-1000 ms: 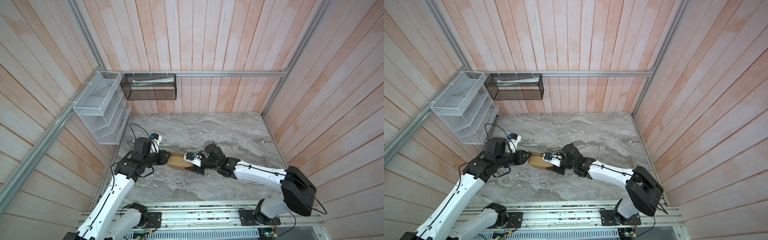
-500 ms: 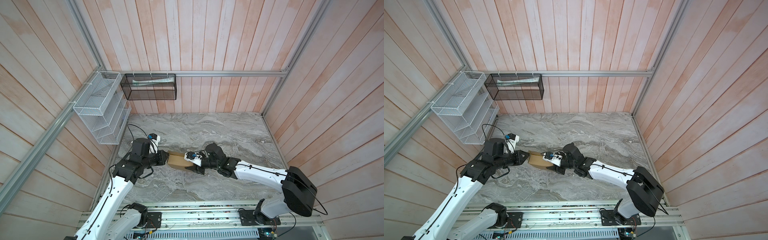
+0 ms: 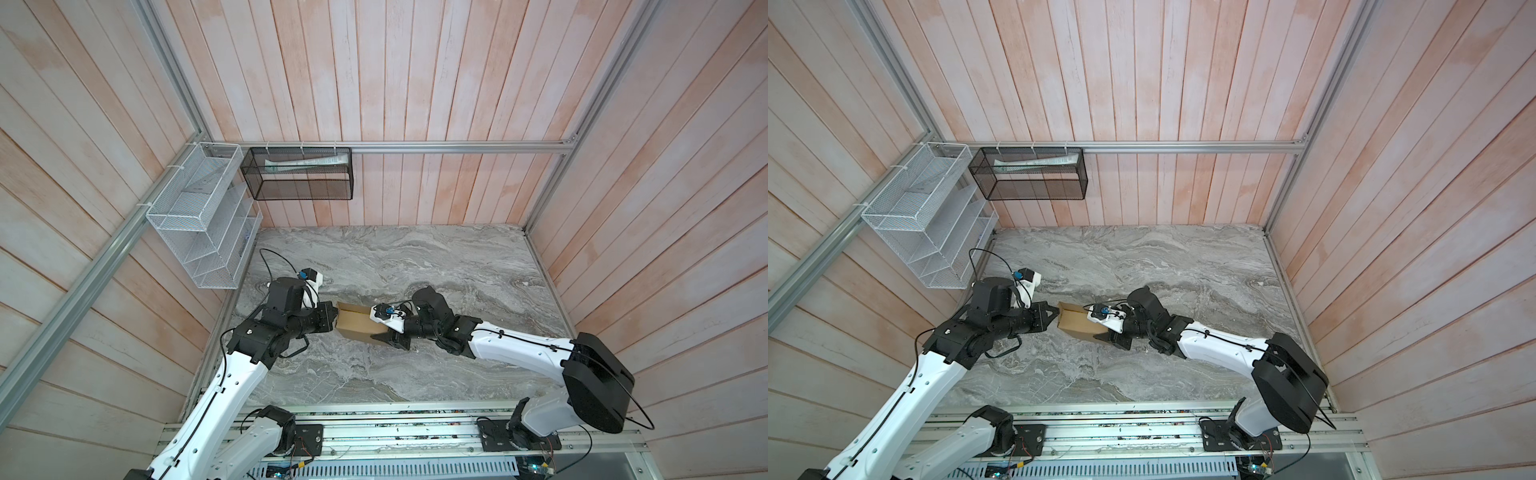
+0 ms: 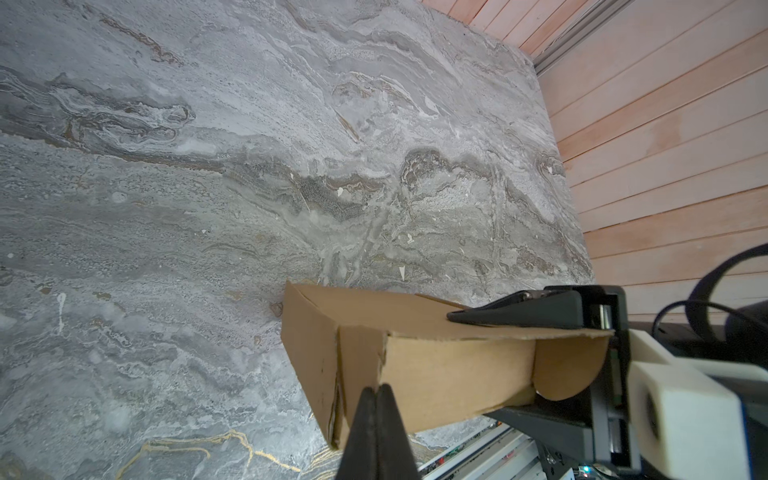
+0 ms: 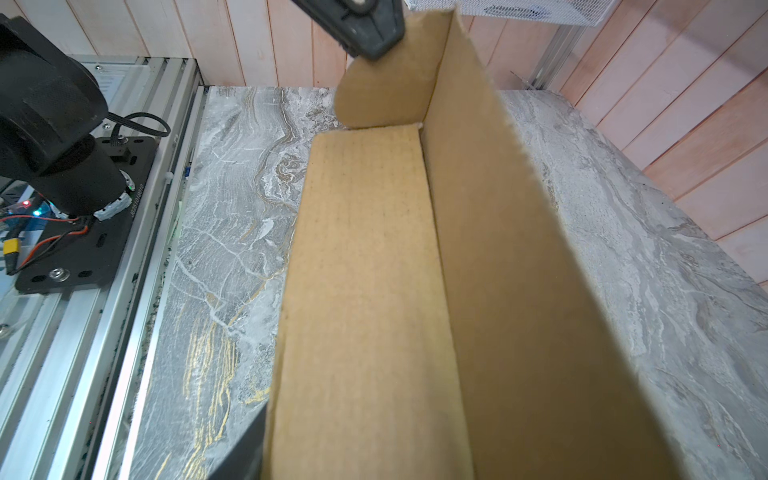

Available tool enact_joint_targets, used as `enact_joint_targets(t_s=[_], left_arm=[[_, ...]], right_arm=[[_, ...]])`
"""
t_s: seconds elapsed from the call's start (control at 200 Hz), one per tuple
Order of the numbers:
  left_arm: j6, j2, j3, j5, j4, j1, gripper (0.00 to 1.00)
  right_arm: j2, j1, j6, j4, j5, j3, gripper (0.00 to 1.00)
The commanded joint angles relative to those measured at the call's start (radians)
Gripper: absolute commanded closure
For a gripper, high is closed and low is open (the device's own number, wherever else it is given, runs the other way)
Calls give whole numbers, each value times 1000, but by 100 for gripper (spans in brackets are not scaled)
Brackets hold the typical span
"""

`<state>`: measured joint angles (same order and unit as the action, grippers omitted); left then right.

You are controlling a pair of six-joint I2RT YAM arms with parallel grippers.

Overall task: Fold the paper box
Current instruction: 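Hold the box with both grippers and lower it toward the table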

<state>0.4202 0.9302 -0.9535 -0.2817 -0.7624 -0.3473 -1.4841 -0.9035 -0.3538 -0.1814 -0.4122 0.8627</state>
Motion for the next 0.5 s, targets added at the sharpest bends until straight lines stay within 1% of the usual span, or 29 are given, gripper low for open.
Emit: enact_joint_targets(t_s=[0.0,0.25,0.39,0.495], left_arm=[[7,6,0,14,13,-17,100],[2,17,33,51,69,-38,100],[-7,18,46,101,90,-58,100],[1,18,73,108,126,-72,100]], right_arm=[[27,12,28,-40,-34,-8,74],[36,41,39,-41,-96,-16,74],[44,68,43,-41,-140,-17,74],[48,86,49,-41,-170,-18,74]])
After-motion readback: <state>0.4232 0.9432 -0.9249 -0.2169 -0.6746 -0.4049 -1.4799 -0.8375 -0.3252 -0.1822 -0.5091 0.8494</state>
